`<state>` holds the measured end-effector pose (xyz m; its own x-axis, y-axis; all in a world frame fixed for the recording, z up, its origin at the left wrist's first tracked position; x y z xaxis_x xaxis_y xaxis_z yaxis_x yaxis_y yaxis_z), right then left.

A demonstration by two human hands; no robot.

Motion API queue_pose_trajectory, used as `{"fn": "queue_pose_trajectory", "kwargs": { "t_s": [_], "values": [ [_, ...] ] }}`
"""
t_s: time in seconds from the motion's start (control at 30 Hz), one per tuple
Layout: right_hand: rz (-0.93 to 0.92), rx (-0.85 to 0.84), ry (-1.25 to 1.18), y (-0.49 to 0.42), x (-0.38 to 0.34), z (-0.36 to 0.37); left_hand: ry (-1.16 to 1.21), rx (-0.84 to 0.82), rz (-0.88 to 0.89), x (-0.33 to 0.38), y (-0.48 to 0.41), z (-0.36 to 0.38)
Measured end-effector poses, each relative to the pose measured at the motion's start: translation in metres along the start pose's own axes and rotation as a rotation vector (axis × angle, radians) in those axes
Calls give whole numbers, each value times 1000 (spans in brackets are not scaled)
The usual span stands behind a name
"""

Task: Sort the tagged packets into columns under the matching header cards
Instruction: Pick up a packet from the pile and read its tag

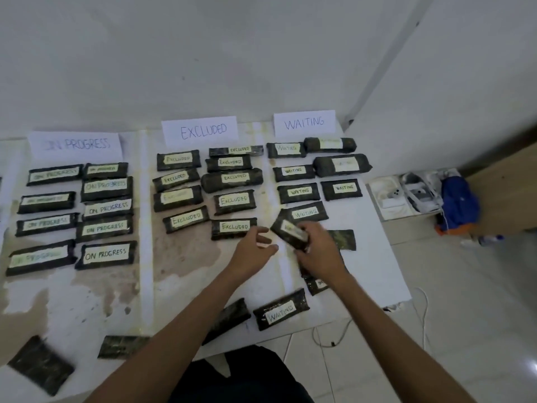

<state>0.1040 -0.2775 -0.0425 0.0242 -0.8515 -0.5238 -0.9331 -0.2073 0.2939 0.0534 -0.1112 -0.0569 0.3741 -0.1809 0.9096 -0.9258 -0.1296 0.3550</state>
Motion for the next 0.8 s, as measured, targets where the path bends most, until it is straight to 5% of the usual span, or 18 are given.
{"fn": "queue_pose_trajectory", "kwargs": {
  "t_s": [0.33,0.8],
  "values": [
    [-16,56,441,-97,116,-76,-384,-136,287,6,-49,66],
    [-266,66,475,-88,119,-56,-653,-256,432,-5,-52,92]
  ]
}}
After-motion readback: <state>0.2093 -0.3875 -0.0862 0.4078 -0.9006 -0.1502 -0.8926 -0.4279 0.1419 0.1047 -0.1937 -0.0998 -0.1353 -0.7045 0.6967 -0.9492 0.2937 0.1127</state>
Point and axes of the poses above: each hand's wrist, its own y-axis away from the middle knuckle, its own z-axis out of the palm, x = y × z, the point moved 2 cm from there along -y, towards the middle knuckle, and after that the axes turned 10 degrees about z, right-handed, at the moved point
